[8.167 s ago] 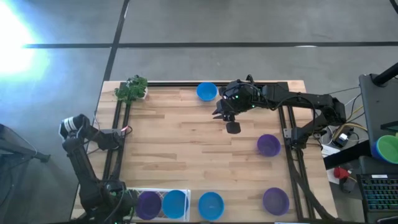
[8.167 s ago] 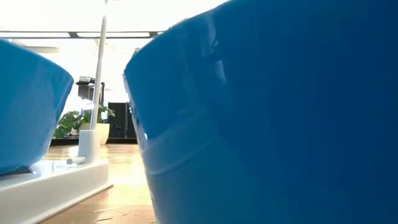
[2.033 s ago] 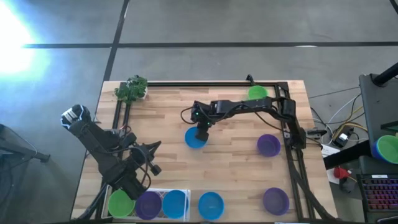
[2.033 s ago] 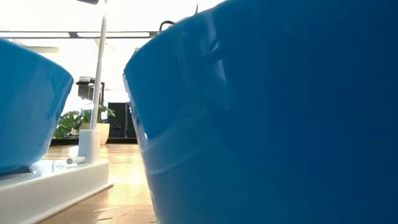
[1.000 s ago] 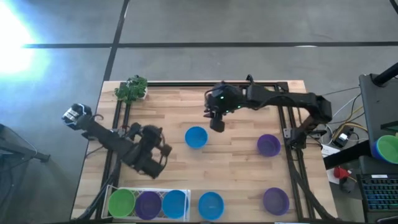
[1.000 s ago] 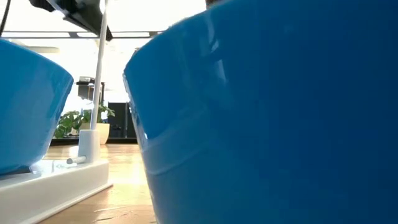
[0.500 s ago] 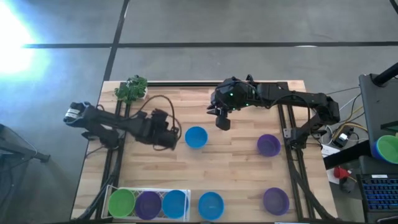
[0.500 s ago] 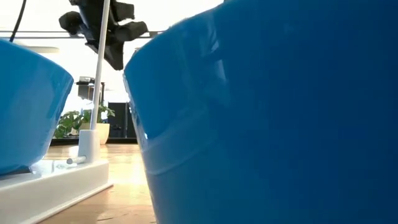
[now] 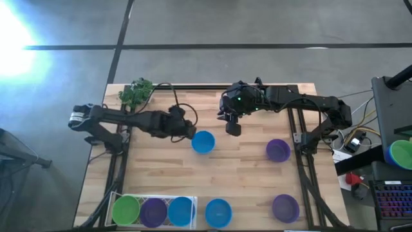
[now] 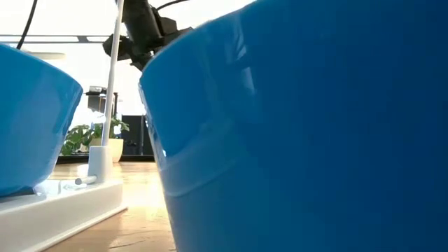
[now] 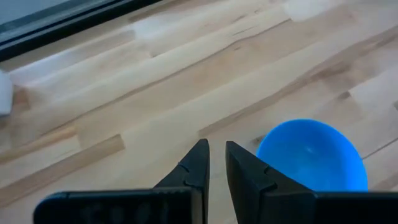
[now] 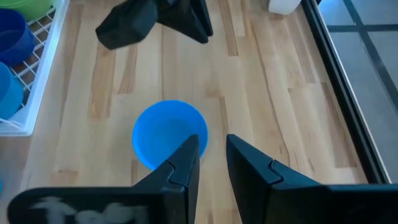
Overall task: Pick & Place Mini bowls
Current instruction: Stack the top light blue bowl on the light blue bowl on the shelf
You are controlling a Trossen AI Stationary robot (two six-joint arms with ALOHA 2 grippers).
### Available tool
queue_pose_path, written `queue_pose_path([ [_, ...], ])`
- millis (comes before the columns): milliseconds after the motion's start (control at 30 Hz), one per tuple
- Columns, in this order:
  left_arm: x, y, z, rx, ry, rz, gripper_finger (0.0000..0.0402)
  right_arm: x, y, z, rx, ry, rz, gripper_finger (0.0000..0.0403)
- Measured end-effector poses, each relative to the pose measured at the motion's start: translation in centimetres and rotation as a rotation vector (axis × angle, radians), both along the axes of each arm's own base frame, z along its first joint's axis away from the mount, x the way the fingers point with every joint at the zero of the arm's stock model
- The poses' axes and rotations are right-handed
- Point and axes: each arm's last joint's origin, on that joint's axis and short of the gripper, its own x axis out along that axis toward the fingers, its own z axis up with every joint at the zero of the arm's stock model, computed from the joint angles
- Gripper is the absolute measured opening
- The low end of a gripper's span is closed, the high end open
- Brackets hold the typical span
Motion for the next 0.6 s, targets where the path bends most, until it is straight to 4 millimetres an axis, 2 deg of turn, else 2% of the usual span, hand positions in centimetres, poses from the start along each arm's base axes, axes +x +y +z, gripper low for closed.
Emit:
queue_pose_path([
  [600, 3.9, -0.5, -4.9, -0.077, 0.071, -0.054, 0.0046, 0.0, 0.0, 0.0, -0.014, -0.001, 0.016, 0.0082],
])
